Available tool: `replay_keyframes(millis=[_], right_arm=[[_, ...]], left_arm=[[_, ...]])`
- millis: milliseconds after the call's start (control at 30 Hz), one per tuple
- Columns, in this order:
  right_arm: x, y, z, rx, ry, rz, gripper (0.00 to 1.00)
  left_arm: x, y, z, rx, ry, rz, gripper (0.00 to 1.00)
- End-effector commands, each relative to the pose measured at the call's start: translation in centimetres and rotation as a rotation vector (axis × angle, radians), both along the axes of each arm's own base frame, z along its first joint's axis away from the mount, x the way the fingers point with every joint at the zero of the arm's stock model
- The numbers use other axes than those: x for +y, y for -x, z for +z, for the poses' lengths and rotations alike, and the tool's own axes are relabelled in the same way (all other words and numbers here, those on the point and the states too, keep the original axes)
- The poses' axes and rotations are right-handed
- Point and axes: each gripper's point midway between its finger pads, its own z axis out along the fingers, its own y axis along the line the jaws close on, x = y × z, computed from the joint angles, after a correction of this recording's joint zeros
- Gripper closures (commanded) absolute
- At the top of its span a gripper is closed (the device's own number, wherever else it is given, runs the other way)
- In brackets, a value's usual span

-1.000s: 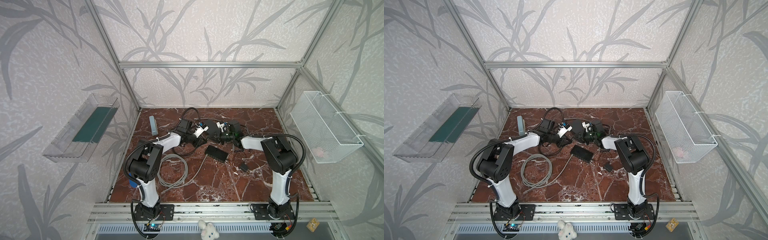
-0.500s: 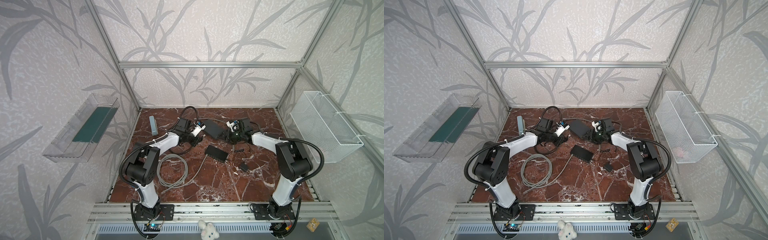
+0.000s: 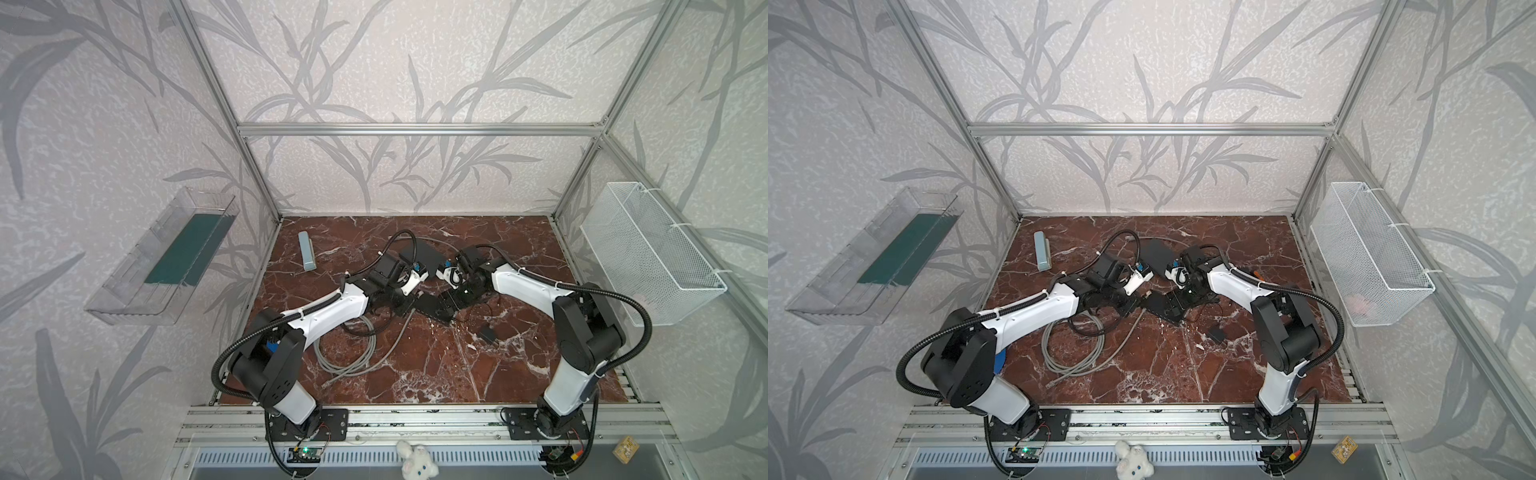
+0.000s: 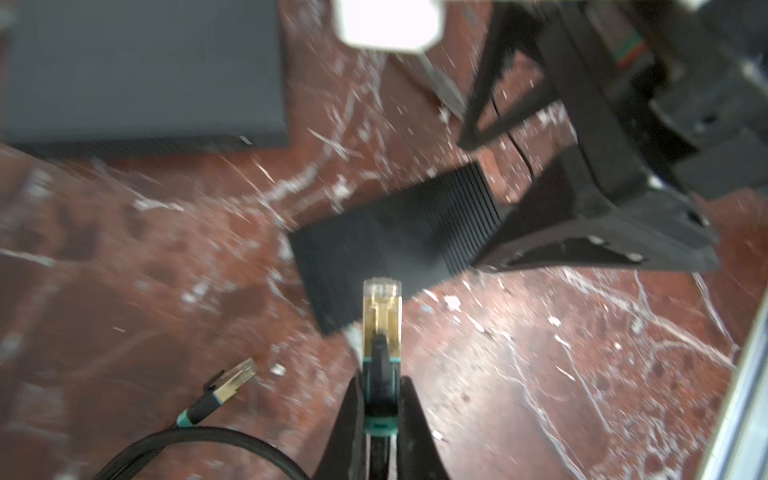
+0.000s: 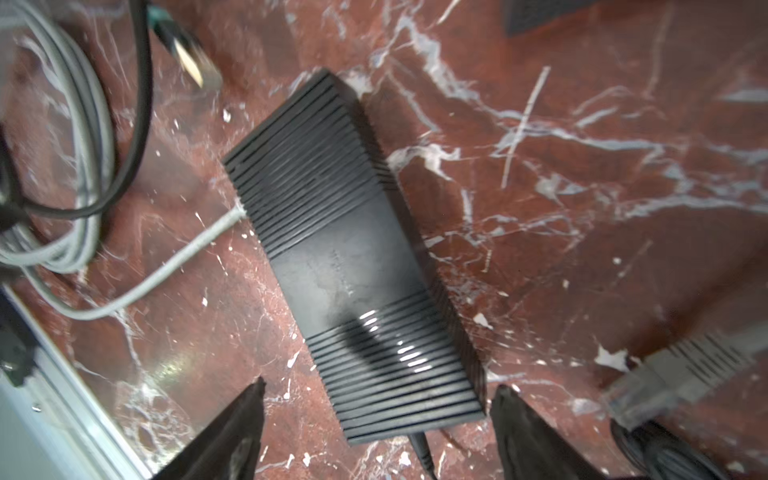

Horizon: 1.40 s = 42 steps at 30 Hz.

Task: Insert the plug into the switch port
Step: 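Carry the green-collared plug to the ribbed switch port with left while right grips switch, then push the black plug into the ribbed switch port with left while right holds it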

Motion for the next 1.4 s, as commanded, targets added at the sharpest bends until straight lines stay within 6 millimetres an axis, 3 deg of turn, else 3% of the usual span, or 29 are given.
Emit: replay_keyframes(millis=[0, 300, 467, 667, 900, 1033, 1167, 1367], right_arm=[[-0.5, 0.7, -1.3, -0.027, 0.086, 0.064, 0.08], [0.1, 0.0, -3.9, -0.024, 0.158, 0.079, 0.08], [0.5, -0.2, -5.0, 0.013, 0.168, 0.022, 0.21], [1.3, 0.3, -4.7, 0.098, 0.101, -0.132, 0.28], [1.9, 0.7, -3.5, 0.129, -0.001, -0.127, 0.20], [1.1, 0.2, -1.6, 0.150, -0.106, -0.136, 0.15], [-0.2, -1.2, -0.2, 0.150, -0.194, -0.179, 0.17], [0.6, -2.2, -1.4, 0.129, -0.181, -0.160, 0.20]], left_arm=[[1.9, 1.0, -0.9, 0.037, -0.052, 0.103, 0.91], [1.5, 2.3, -2.6, 0.099, -0.041, 0.081, 0.91], [0.9, 3.0, -3.2, 0.124, -0.029, 0.037, 0.92], [0.1, 2.7, -3.7, 0.119, -0.066, -0.061, 0.92], [0.2, 1.6, -6.6, 0.155, -0.196, -0.121, 0.93], [0.0, 0.7, -6.9, 0.132, -0.214, -0.133, 0.94], [0.0, 0.5, -7.3, 0.119, -0.220, -0.132, 0.93], [0.0, 0.6, -6.8, 0.077, -0.253, -0.087, 0.93]])
